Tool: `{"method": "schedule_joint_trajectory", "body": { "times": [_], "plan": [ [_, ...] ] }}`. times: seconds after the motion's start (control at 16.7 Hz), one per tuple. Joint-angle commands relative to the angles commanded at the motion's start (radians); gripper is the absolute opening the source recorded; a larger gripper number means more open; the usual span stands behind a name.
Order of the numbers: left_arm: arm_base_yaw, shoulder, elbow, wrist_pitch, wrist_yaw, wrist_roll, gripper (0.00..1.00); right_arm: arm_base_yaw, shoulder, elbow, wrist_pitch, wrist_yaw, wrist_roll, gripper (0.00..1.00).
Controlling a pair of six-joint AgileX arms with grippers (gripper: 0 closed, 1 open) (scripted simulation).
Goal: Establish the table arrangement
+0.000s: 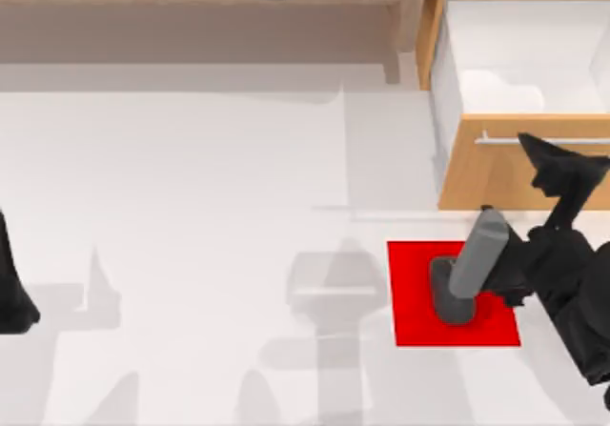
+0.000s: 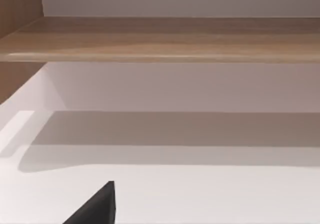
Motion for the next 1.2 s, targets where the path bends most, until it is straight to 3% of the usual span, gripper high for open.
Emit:
{"method": "schedule_joint_trajectory", "body": {
  "times": [0.36,1.2],
  "plan": [
    [0.000,0.000,0.000,0.000,0.000,0.000,1.00,-0.157,0.073,-0.043,0.233,0.060,-0.226,1.00],
    [0.000,0.000,0.000,0.000,0.000,0.000,1.00,-0.201,0.092,0.050,0.162,0.024,-0.233,1.00]
  ]
}}
